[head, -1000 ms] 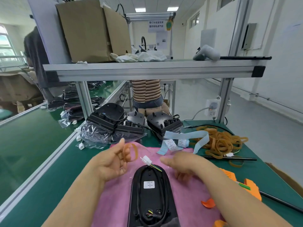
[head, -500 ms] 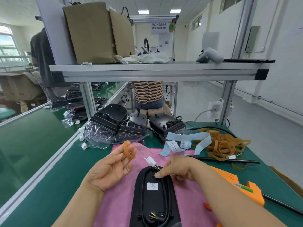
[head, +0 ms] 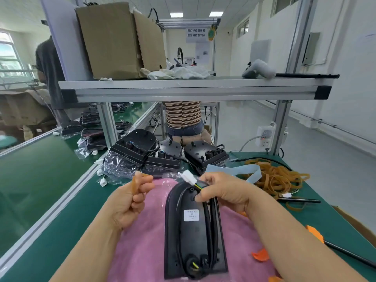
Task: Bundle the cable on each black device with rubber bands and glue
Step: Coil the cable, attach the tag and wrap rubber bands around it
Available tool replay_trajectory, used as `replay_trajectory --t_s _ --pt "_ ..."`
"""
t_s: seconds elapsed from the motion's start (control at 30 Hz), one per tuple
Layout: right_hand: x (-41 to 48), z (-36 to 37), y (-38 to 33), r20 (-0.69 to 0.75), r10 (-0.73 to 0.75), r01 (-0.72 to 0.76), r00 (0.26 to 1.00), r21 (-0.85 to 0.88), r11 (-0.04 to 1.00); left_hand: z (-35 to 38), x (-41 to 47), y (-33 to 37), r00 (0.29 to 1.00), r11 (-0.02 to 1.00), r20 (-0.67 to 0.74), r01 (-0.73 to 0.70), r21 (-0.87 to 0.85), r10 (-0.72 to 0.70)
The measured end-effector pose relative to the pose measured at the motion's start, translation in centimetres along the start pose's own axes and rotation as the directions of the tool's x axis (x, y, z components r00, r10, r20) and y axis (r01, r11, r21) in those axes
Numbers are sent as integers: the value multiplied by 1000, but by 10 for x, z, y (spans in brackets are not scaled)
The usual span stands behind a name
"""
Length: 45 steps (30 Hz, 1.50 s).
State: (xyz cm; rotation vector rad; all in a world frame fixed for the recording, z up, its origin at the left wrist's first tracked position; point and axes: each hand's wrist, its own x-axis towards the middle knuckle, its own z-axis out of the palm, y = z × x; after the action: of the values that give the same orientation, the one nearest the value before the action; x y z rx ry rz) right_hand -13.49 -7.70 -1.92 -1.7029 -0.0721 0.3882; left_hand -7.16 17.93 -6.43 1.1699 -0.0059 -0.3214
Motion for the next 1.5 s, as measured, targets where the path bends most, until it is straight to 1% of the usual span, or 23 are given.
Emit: replay_trajectory --t_s 0.07,0.13,0.17,0.23,0.33,0.4,0.47,0.57,0.7,0.73,0.77,0.83,0.87,0.93,1.0,1.03,1.1,1.17,1.2,1.27,1.3,1.37,1.5 --pt "-4 -6 -13 -19 -98 98 995 18 995 0 -4 8 1000 981 11 -13 191 12" --pt "-6 -9 -22 -27 -164 164 986 -4 986 5 -13 17 991 910 128 -29 413 -26" --pt "-6 -8 -25 -29 -182 181 983 -37 983 9 -18 22 977 872 206 -53 486 -55" --pt "-7 -5 -25 -43 -196 189 980 -126 974 16 -28 31 938 836 334 -109 537 -93" --pt "-7 -1 -20 -74 -194 178 978 -186 966 30 -40 43 909 809 413 -204 551 -52" --pt "-7 -1 -19 -67 -195 180 979 -183 967 40 -44 46 901 744 433 -295 600 8" --pt "-8 -1 -22 -21 -200 192 980 -195 962 49 -47 48 892 702 451 -339 627 28" --pt "-11 0 -25 11 -198 195 980 -234 953 61 -50 47 890 675 455 -351 649 25" --pt "-14 3 -24 -35 -228 206 973 -311 928 76 -56 41 910 630 410 -358 689 68" --pt "-15 3 -23 -47 -237 211 970 -314 926 80 -57 37 910 594 404 -377 711 95" --pt "-16 3 -23 -54 -242 213 969 -316 924 85 -57 34 912 528 391 -393 753 120" --pt "-18 2 -22 -55 -239 209 969 -320 924 92 -57 30 919 363 353 -393 845 174" --pt "-20 0 -23 -46 -229 203 972 -316 927 94 -55 28 917 326 347 -396 858 198" --pt "-25 -3 -26 -17 -203 188 979 -305 934 94 -53 26 905 330 353 -416 847 235" --pt "-30 -4 -31 -45 -214 185 976 -347 919 94 -53 24 902 355 353 -424 833 247" --pt "-31 -1 -35 -88 -241 186 966 -410 893 94 -53 24 902 361 353 -425 830 248" --pt "-32 9 -41 -142 -306 185 941 -541 820 95 -55 25 896 318 367 -434 843 249" --pt "-30 26 -43 -164 -363 201 917 -595 778 96 -57 27 885 290 395 -456 841 247" --pt "-27 34 -42 -195 -396 206 897 -608 767 96 -58 27 881 310 405 -467 828 245" --pt "-24 45 -40 -271 -455 193 848 -642 742 96 -59 27 884 401 407 -467 788 231" --pt "-23 48 -40 -292 -469 184 834 -654 734 95 -59 27 885 429 403 -465 774 232" --pt "-23 49 -42 -296 -467 171 833 -665 727 94 -59 26 885 425 401 -465 776 237" --pt "-23 50 -51 -293 -411 106 863 -690 716 92 -57 24 880 408 416 -475 779 230"
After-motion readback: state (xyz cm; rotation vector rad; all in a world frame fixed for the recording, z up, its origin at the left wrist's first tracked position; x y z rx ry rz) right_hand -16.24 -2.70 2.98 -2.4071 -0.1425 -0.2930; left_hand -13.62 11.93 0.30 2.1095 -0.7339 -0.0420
